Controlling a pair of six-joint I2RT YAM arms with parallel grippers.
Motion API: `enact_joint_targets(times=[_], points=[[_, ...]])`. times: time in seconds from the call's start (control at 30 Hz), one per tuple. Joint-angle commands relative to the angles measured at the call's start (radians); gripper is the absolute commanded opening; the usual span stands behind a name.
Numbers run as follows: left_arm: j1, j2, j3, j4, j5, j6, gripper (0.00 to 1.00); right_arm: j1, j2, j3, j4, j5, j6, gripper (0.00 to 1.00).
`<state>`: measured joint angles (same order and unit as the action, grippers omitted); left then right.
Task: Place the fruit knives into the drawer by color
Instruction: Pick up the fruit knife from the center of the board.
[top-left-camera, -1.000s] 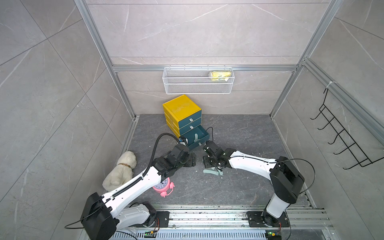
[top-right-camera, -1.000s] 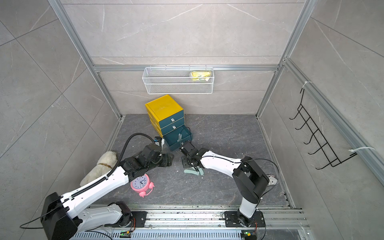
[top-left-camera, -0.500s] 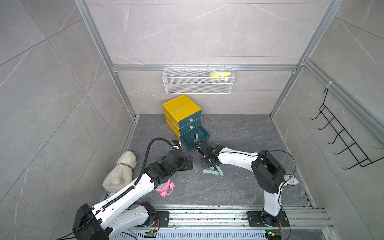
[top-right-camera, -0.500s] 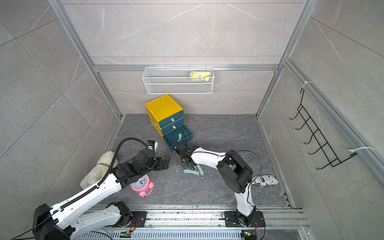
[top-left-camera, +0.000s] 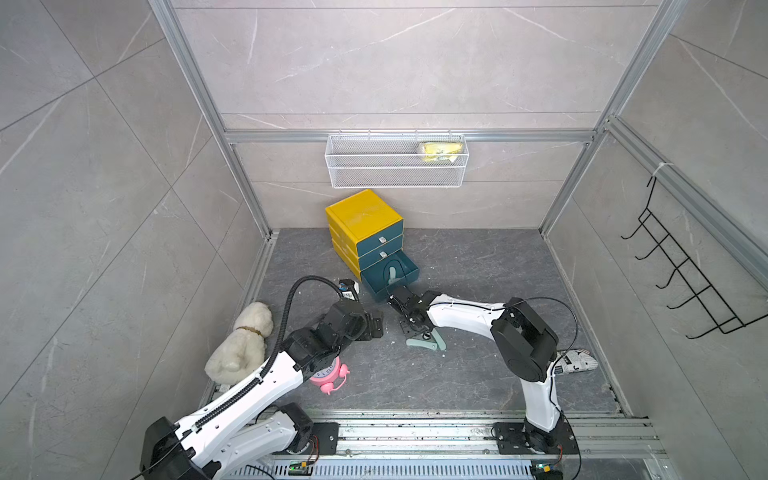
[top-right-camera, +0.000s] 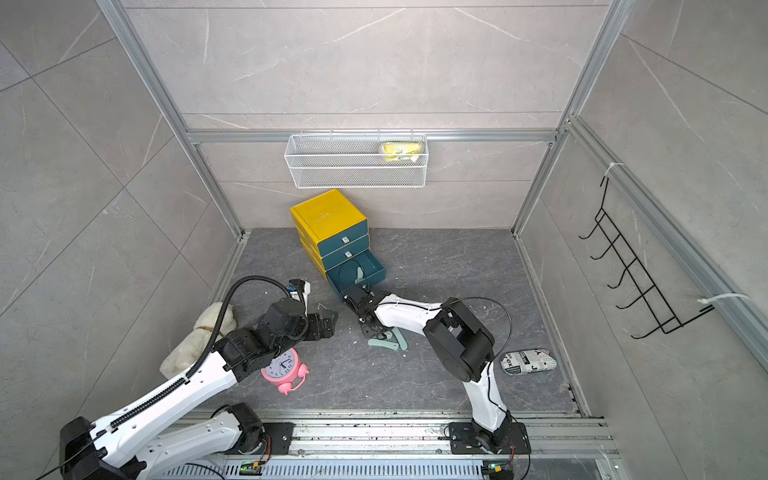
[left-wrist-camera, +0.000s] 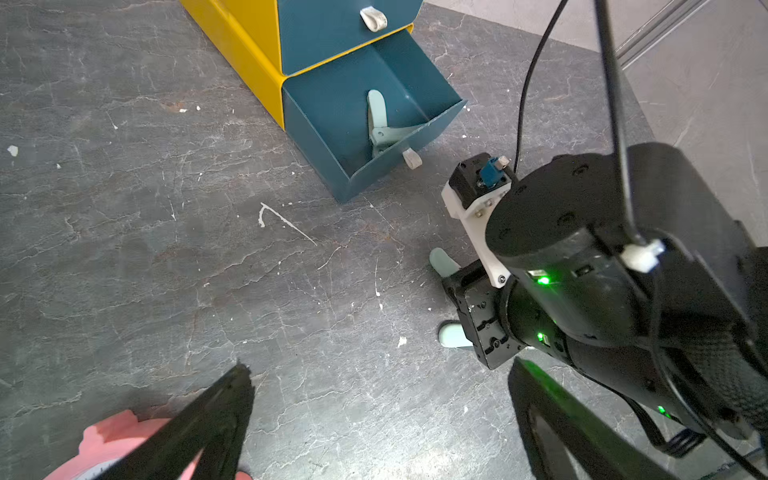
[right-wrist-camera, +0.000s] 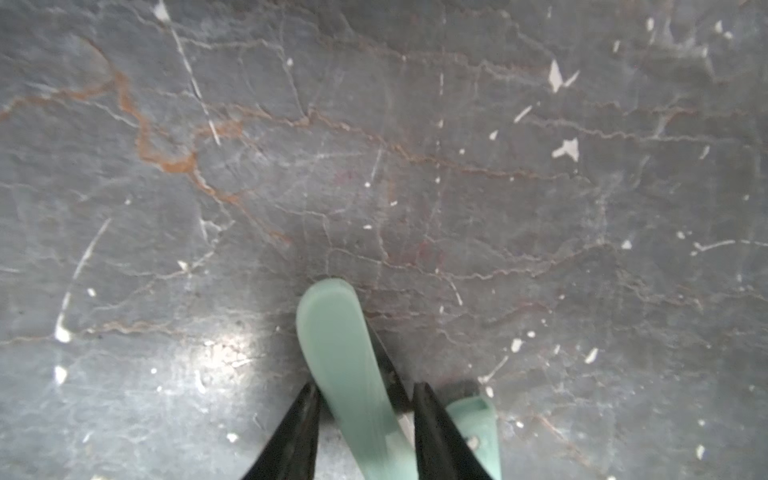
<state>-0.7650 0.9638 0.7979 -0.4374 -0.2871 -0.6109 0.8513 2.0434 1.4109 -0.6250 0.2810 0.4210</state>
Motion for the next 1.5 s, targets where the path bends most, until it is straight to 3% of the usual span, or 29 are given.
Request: enact_joint_targets(times=[0.0,0.1,0.27,0.5,0.73,0.9,1.13,1.47], points=[[0.003,-0.014,-0.003,-0.003,-0.021,0.007,0.99,0.007,0.049,-0.004,-0.034,-0.040,-0.011,0.36],[0.003,-0.013,-0.006,-0.004,-0.021,0.005,0.99,0.007,0.037,-0.015,-0.007,-0.083,-0.005,0.33],[0.004,-0.011,-0.008,-0.002,-0.015,0.005,0.99,0.001,0.035,0.001,-0.032,-0.071,0.011,0.45],[0.004,-0.002,-0.016,0.011,0.000,-0.005,0.99,-0.024,0.027,0.003,-0.090,-0.055,0.008,0.44],[0.003,-0.008,-0.021,0.022,0.005,-0.002,0.99,-0.036,0.048,0.015,-0.123,-0.065,-0.030,0.49],[0.003,-0.013,-0.022,0.017,0.003,-0.002,1.00,-0.037,0.064,0.012,-0.121,-0.106,-0.045,0.36],[0.004,-0.020,-0.019,0.016,0.005,0.004,0.99,-0.072,0.063,-0.012,-0.087,-0.185,-0.065,0.35],[0.004,-0.006,-0.016,0.018,0.008,0.000,0.99,-0.073,-0.031,-0.077,0.028,-0.157,-0.055,0.22]])
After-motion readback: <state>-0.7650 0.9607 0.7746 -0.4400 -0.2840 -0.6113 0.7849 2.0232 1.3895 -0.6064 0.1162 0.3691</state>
